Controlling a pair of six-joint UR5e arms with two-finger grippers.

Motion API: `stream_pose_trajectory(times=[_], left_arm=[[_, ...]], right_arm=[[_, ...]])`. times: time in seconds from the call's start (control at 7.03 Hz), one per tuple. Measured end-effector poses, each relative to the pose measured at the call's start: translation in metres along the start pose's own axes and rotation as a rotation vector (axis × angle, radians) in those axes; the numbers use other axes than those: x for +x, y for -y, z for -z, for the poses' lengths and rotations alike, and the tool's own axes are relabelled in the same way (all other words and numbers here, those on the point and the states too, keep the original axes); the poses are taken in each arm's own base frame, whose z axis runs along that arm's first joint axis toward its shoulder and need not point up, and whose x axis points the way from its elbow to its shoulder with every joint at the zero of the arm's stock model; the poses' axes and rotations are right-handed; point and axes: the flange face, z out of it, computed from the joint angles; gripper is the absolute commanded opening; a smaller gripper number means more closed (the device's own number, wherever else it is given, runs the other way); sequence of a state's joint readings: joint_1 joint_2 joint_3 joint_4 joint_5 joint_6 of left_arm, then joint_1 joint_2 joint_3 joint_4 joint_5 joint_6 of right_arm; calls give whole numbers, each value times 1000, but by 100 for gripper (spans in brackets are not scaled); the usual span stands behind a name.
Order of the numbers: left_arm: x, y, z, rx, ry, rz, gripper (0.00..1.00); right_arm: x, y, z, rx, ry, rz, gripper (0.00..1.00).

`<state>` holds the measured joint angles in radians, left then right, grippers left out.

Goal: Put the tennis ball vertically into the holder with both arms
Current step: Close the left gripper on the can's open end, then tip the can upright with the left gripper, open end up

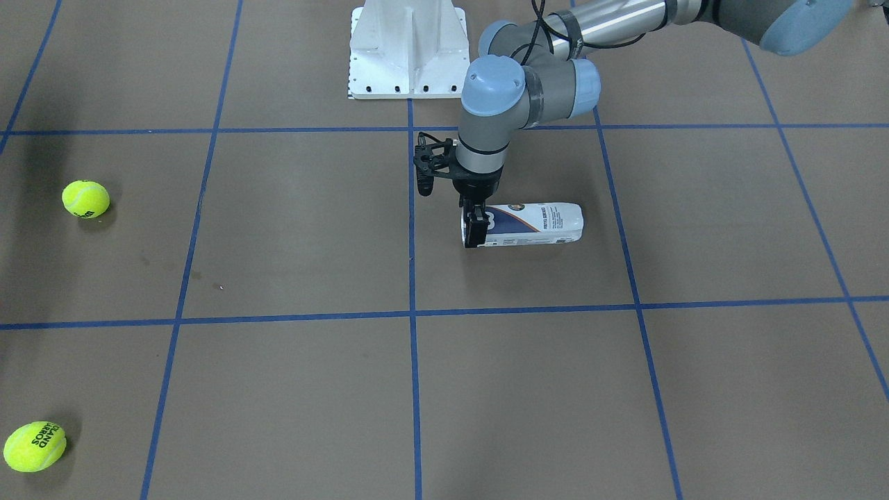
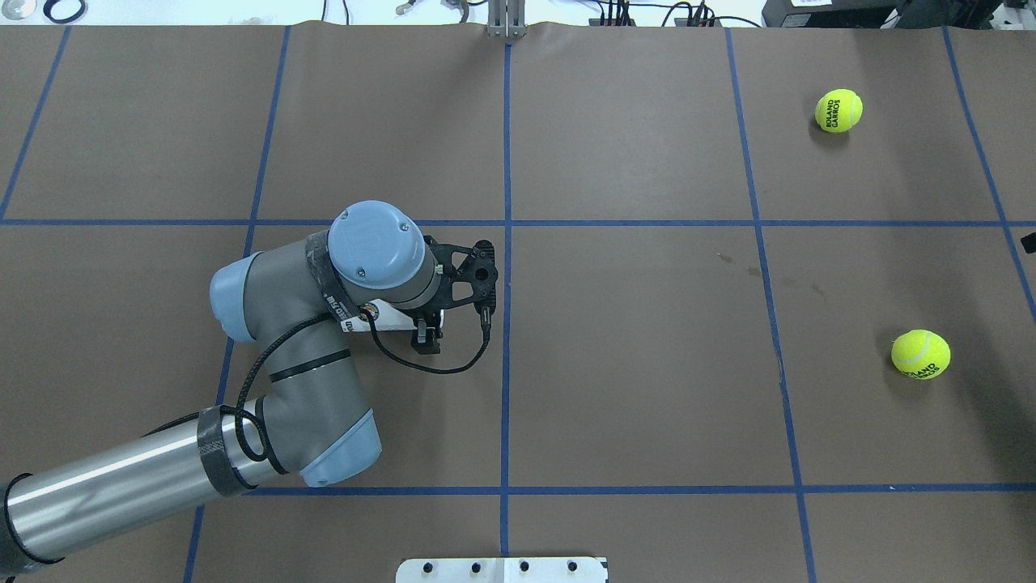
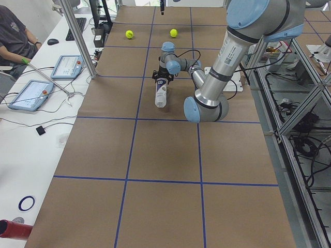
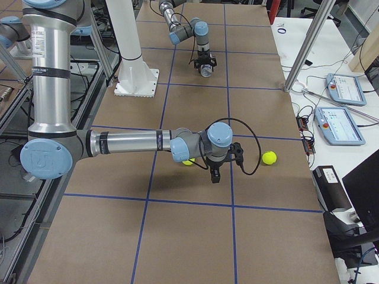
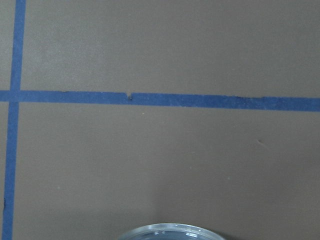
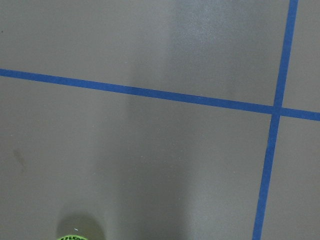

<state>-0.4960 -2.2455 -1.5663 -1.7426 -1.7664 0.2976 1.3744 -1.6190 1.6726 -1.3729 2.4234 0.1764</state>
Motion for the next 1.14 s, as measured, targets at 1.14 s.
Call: stream_pose_trajectory(times=[1.14], left_arm=[[-15, 23, 48, 97, 55, 39, 60]], right_arm=[[-2, 0, 1, 2, 7, 3, 99]])
